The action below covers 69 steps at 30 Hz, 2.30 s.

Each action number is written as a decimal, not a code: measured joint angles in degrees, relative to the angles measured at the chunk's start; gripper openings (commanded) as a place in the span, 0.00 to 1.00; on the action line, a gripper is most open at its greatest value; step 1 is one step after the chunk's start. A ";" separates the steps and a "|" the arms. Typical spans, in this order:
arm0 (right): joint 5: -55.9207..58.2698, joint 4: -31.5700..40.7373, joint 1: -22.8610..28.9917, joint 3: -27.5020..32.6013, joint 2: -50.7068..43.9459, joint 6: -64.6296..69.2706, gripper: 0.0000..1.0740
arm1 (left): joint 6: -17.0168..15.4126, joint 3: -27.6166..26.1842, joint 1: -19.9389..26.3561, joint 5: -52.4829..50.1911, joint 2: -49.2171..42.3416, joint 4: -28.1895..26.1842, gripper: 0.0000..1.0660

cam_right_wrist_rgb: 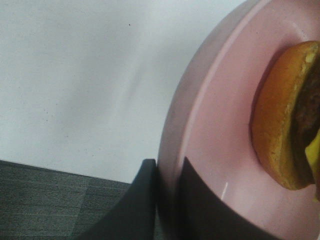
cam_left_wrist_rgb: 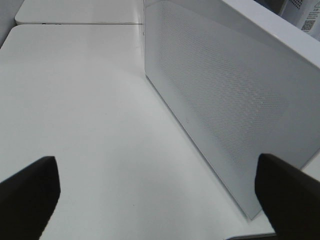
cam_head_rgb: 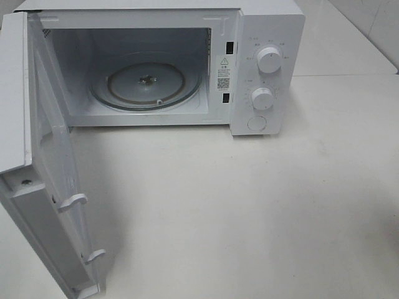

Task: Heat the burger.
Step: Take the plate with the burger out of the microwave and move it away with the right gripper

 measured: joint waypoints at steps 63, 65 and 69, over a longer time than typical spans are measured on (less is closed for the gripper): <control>-25.50 -10.71 -11.52 -4.13 35.58 26.41 0.03 | 0.00 0.00 0.00 0.00 0.00 0.00 0.92; -26.47 -11.46 -11.86 -4.18 36.96 26.41 0.03 | 0.00 0.00 0.00 0.00 0.00 0.00 0.92; -27.79 -12.15 -13.18 -4.18 38.96 26.41 0.05 | 0.00 0.00 0.00 0.00 0.00 0.00 0.92</control>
